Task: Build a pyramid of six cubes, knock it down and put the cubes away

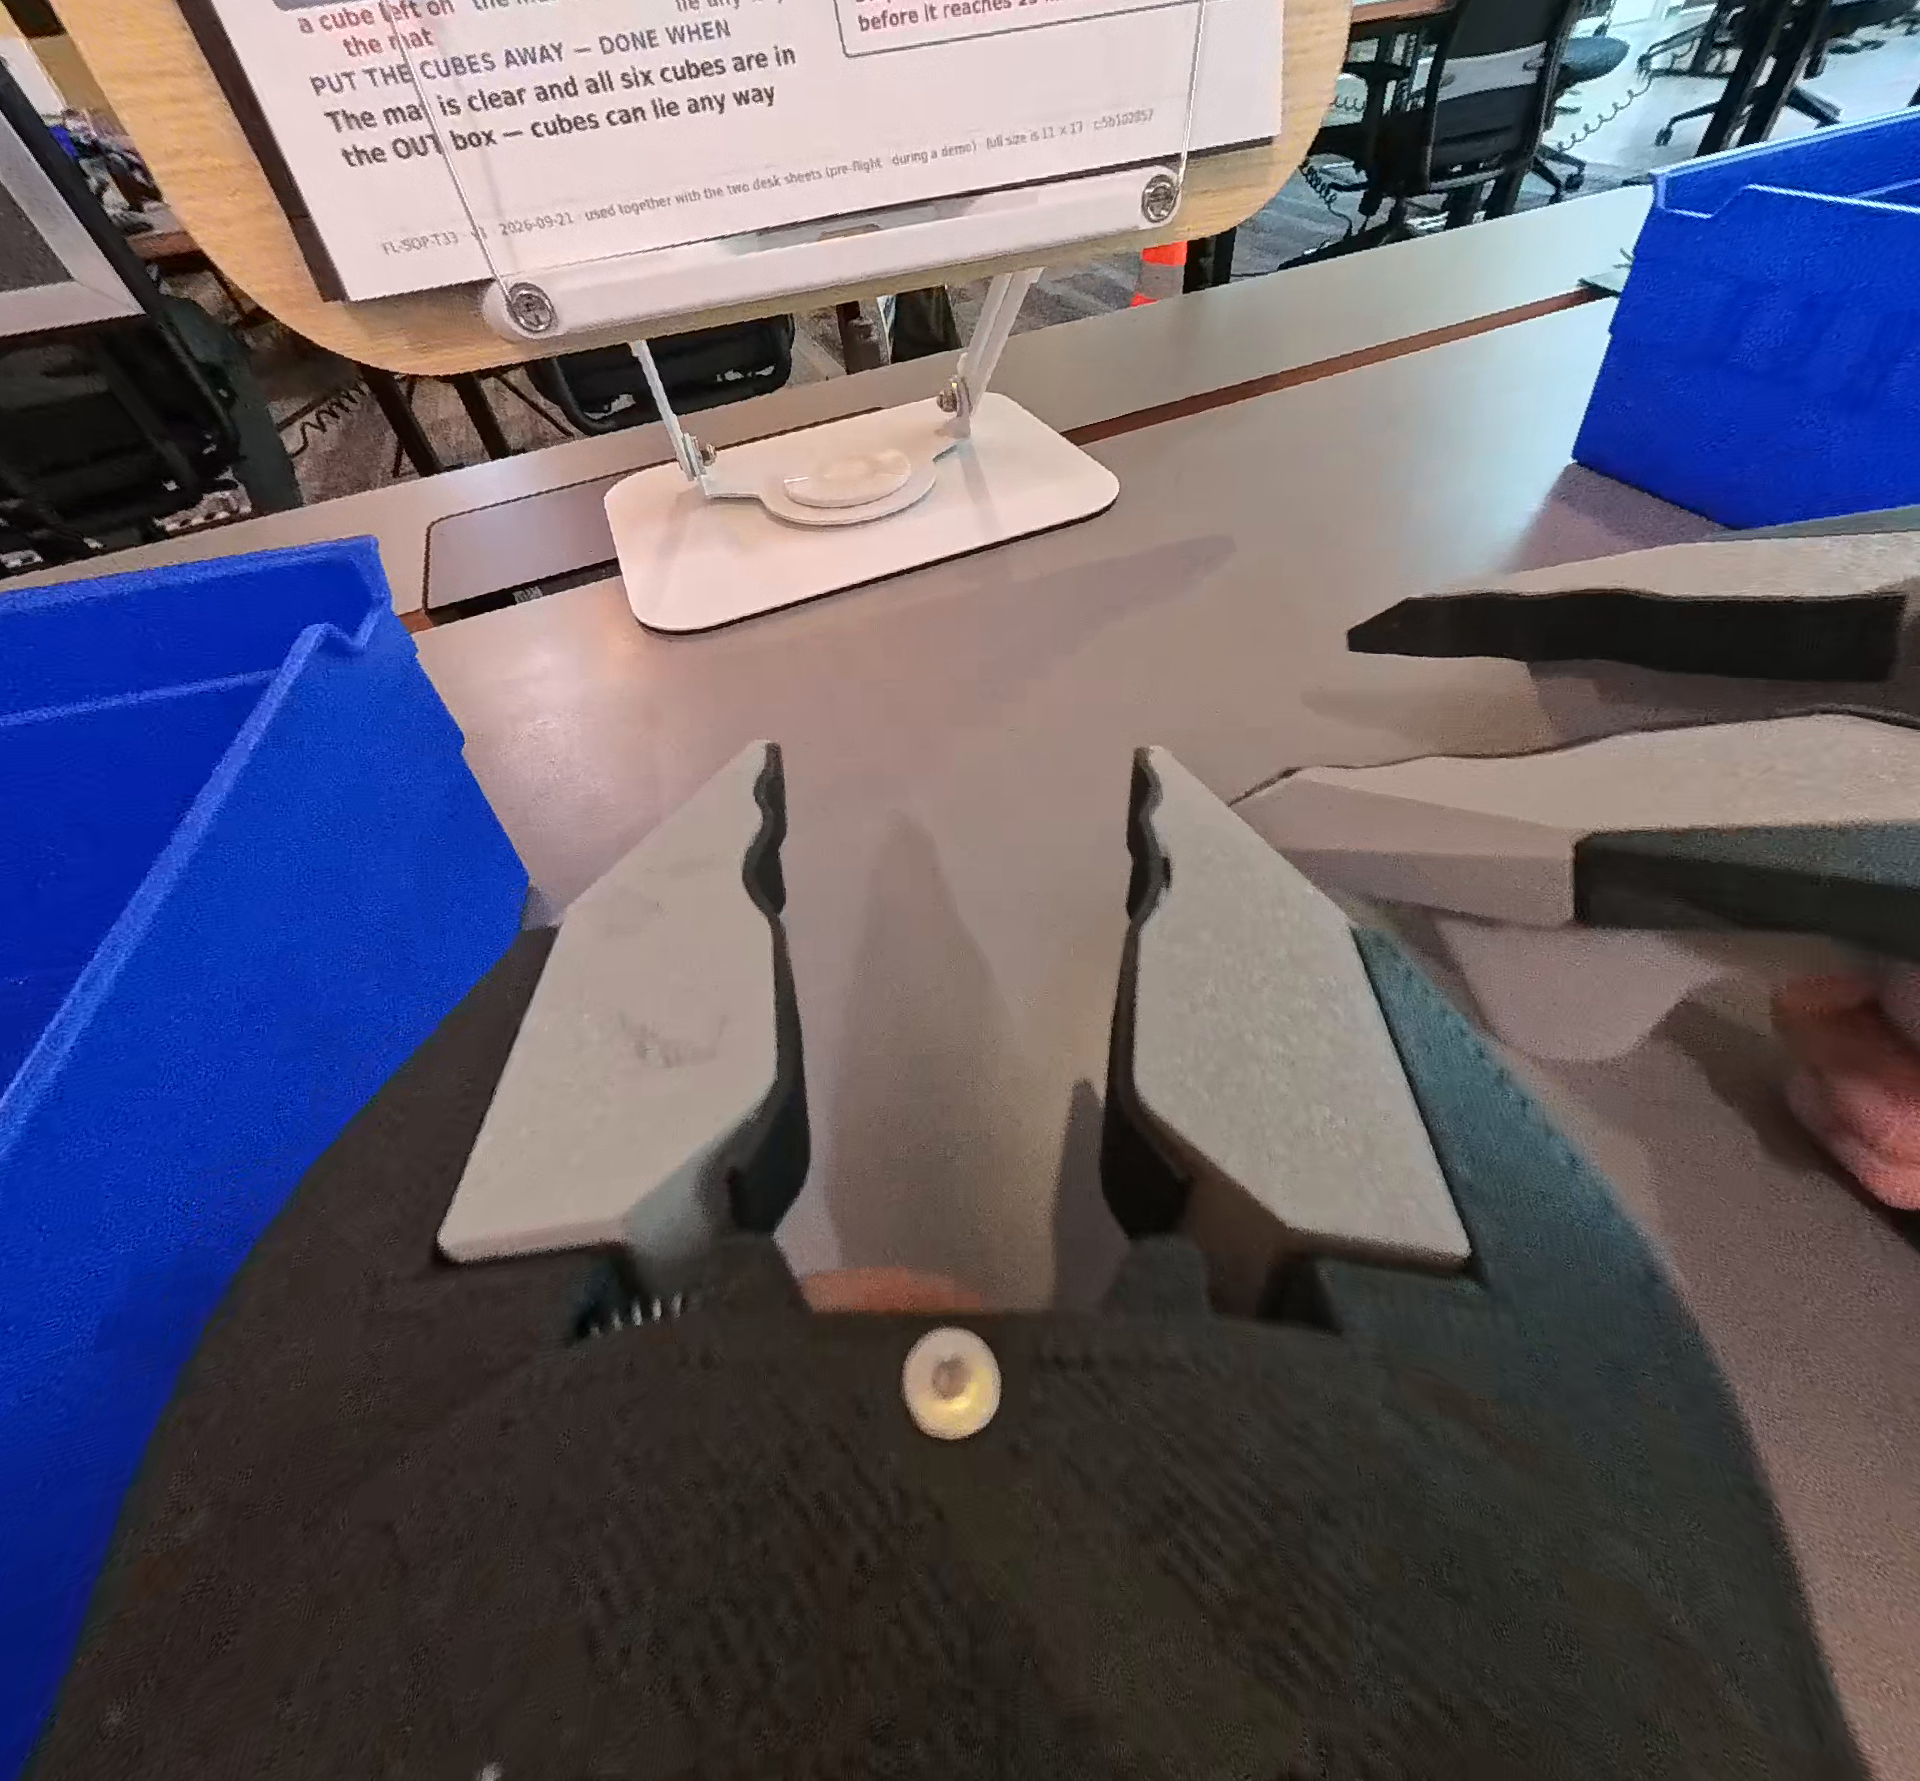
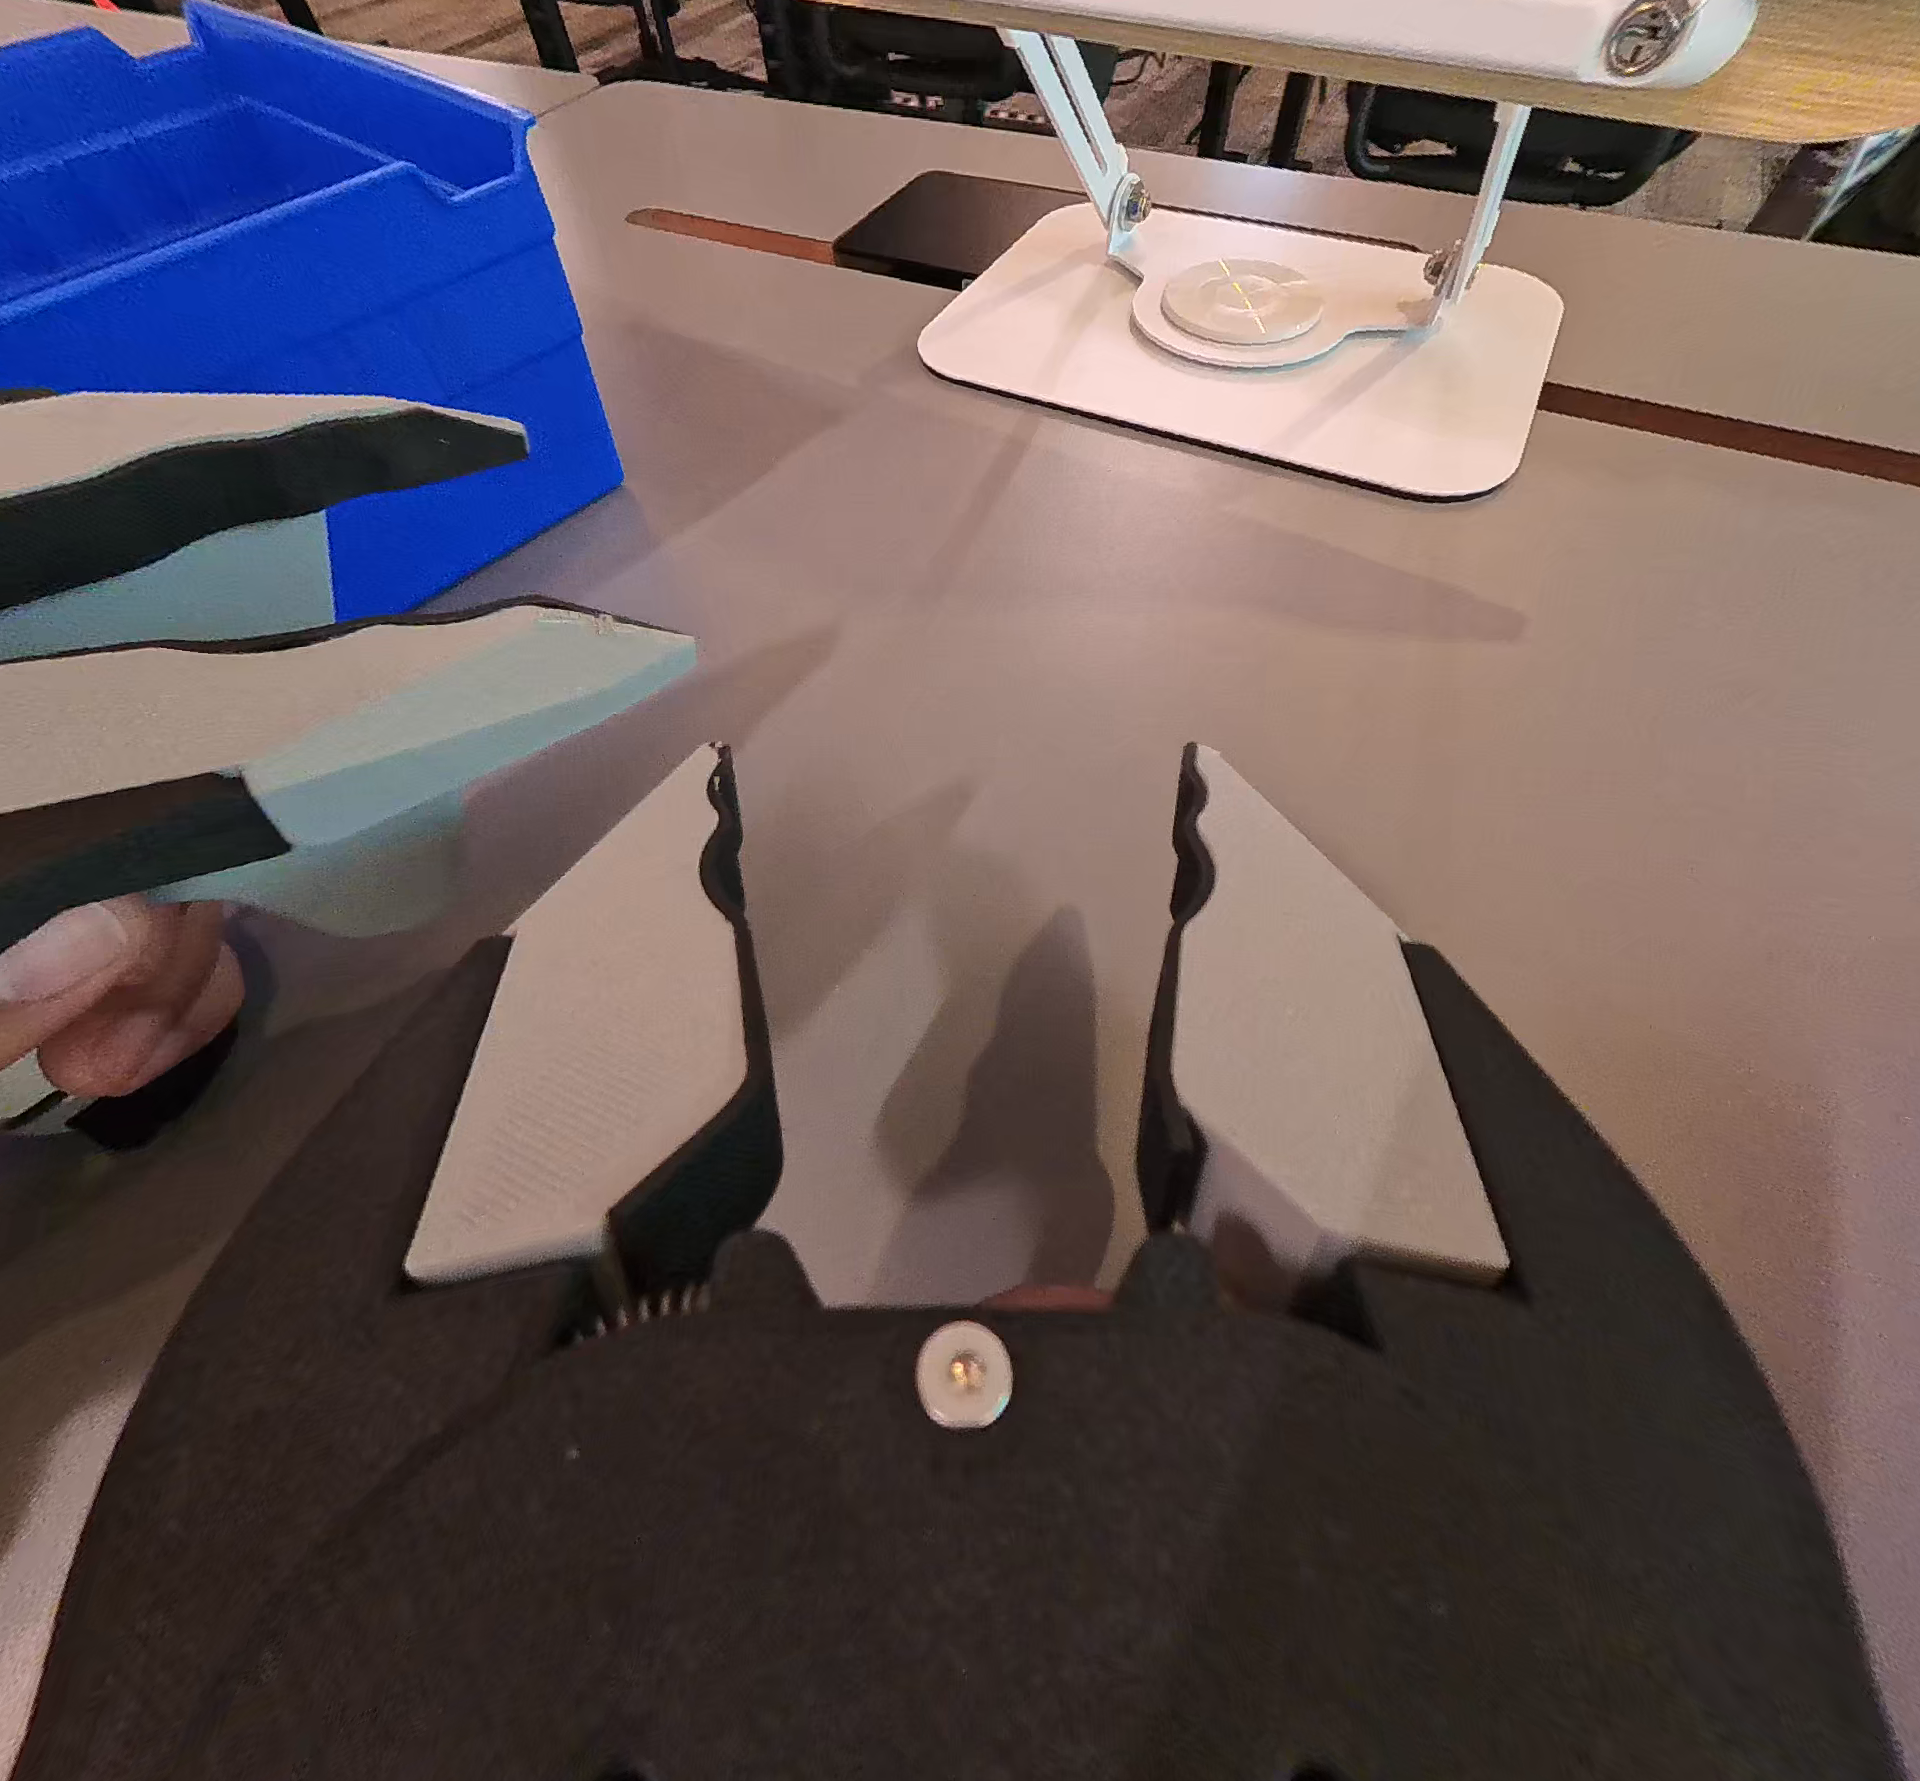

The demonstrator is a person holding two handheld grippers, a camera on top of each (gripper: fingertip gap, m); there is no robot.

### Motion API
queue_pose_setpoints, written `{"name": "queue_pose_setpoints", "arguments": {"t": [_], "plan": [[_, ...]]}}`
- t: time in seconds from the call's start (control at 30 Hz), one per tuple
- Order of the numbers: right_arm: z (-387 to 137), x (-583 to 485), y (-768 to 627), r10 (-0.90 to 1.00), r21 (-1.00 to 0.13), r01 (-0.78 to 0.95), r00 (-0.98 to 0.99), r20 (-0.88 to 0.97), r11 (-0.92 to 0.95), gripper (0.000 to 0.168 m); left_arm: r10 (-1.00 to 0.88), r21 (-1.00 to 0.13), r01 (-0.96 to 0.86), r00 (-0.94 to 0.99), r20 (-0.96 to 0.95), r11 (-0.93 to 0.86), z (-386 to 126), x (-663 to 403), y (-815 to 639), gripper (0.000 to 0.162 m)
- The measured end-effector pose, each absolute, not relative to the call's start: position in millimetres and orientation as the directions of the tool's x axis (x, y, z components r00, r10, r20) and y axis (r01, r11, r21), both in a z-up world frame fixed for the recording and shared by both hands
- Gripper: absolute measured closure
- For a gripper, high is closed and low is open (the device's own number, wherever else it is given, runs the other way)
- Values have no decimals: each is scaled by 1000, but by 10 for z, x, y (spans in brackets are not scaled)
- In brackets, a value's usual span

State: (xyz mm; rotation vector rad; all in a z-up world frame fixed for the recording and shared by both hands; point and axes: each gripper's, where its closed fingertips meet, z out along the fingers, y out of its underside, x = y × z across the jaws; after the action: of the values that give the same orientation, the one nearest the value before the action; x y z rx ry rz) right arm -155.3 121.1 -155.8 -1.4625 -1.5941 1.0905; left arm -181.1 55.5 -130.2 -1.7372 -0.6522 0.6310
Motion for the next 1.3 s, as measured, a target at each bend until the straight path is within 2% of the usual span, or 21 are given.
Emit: {"name": "queue_pose_setpoints", "arguments": {"t": [0.33,0.73,0.8,0.97,1.17,1.23,1.3], "plan": [[-1474,-1536,1204,991,-936,349,-135,1,48,86,735,-977,56,669,-115,-204,-1202,-1823,488,80],[-1447,-1536,1177,987,-942,327,-157,30,81,87,689,-990,42,723,-61,-132,-955,-1511,504,82],[-1463,-1542,1168,986,-939,335,-165,21,76,87,649,-995,65,761,3,-71,-827,-1275,454,82],[-1451,-1553,1098,981,-943,325,-194,15,78,88,596,-999,16,803,-3,-27,-547,-642,-14,88],[-1404,-1548,1055,979,-951,297,-204,23,85,89,756,-997,-67,651,-77,-44,-129,-722,-1042,90],[-1398,-1544,1069,979,-952,295,-202,18,78,89,811,-996,-12,579,-81,-91,-179,-886,-1383,90],[-1391,-1538,1093,980,-953,295,-197,5,64,89,812,-988,89,581,-49,-123,-338,-958,-1559,81]]}}
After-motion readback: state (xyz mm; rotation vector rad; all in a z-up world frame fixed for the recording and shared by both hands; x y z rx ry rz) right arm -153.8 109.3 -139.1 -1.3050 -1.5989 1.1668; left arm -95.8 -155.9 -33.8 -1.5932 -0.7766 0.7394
